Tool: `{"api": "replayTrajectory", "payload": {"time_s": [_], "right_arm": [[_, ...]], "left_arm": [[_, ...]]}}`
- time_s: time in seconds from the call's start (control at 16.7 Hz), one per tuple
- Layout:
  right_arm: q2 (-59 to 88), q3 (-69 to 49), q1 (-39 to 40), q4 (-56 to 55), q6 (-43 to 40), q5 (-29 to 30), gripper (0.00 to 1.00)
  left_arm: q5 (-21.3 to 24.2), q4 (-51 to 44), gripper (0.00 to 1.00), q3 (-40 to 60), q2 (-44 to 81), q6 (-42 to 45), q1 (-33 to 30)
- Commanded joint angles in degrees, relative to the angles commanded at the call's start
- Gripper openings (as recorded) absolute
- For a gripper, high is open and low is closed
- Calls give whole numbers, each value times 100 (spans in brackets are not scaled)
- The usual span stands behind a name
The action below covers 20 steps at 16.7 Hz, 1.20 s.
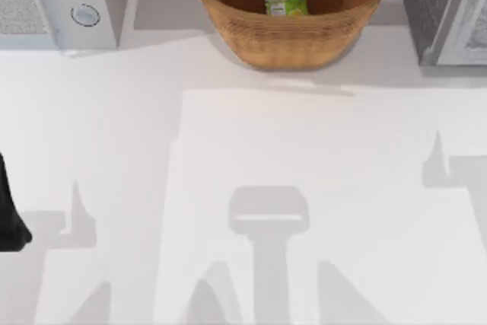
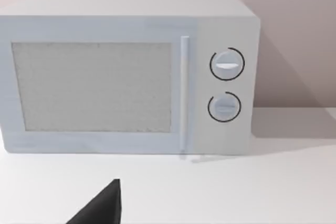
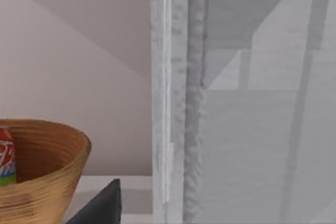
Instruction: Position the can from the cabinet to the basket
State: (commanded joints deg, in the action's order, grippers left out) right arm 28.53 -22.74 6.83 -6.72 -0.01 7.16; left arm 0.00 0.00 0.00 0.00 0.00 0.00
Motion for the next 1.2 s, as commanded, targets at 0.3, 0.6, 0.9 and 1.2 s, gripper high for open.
{"api": "replayTrajectory", "payload": {"time_s": [0.3,0.6,0.9,1.2], "right_arm": [[-2168,1707,-518,469,-15,-504,100],[-2853,2274,-683,672,1,-716,100],[-2831,2263,-668,664,1,-708,100],[-1959,2055,-1237,-17,36,-1335,100]], "left_arm": [[0,0,100,0,0,0,0],[0,0,100,0,0,0,0],[0,0,100,0,0,0,0],[0,0,100,0,0,0,0]]}}
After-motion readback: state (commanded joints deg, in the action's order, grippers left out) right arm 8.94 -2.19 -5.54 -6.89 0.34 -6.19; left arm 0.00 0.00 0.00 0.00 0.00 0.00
